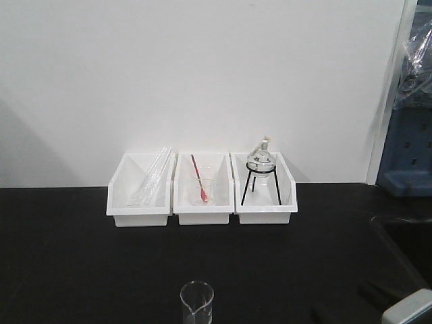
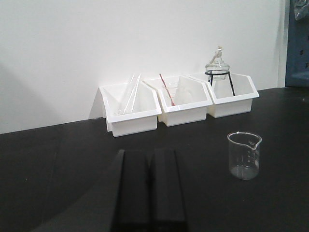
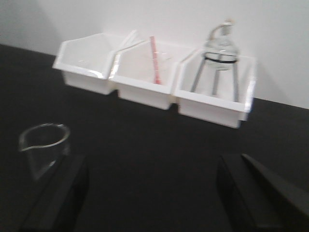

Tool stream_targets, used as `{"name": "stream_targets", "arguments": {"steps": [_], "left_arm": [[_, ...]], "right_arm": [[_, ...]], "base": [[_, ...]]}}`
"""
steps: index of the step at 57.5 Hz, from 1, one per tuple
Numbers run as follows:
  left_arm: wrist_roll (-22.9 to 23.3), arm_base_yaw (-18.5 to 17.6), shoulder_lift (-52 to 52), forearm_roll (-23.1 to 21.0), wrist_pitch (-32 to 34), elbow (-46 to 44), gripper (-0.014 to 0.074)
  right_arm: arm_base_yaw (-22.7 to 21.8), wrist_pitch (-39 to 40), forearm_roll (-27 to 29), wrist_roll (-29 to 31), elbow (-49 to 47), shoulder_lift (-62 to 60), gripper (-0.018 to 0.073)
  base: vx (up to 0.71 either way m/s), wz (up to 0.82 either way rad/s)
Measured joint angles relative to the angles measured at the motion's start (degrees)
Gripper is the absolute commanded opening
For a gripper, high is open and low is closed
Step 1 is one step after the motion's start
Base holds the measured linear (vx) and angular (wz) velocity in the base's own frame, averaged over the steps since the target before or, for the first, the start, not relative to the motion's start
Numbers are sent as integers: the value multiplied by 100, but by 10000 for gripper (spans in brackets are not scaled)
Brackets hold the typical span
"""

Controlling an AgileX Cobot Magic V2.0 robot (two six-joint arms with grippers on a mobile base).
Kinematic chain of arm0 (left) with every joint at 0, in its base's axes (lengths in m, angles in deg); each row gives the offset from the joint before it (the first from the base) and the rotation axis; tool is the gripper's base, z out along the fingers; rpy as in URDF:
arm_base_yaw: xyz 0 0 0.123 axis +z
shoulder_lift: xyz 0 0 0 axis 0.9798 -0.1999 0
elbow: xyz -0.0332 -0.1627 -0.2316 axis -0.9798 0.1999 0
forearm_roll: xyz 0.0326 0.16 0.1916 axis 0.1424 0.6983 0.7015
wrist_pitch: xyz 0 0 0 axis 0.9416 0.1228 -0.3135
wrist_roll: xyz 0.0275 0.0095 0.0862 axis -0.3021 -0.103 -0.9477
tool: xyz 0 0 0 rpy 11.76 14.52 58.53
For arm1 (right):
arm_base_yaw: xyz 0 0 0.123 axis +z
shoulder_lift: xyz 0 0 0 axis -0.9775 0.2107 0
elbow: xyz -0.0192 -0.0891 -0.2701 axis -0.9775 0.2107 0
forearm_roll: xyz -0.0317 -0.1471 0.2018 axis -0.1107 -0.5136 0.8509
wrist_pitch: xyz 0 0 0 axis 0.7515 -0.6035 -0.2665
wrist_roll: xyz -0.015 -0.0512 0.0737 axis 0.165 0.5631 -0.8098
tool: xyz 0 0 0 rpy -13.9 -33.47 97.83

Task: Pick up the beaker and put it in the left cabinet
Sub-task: 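Move the right gripper down around the clear glass beaker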

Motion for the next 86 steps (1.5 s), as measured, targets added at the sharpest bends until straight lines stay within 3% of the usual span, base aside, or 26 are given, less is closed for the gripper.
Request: {"name": "stream_targets", "arguments": {"steps": [7, 22, 41, 86], "left_arm": [[0, 0, 0, 0, 0, 0, 1], [0, 0, 0, 0, 0, 0, 1], [0, 0, 0, 0, 0, 0, 1], [0, 0, 0, 0, 0, 0, 1]], "right_arm": [[0, 835, -535, -28, -116, 1083, 577], [344, 902, -870, -28, -1089, 2794, 577], [1082, 946, -816, -73, -2424, 3878, 577], [1646, 946, -630, -1176, -4733, 5247, 575]], "base": [[0, 0], [0, 0], [0, 0], [0, 0]]}}
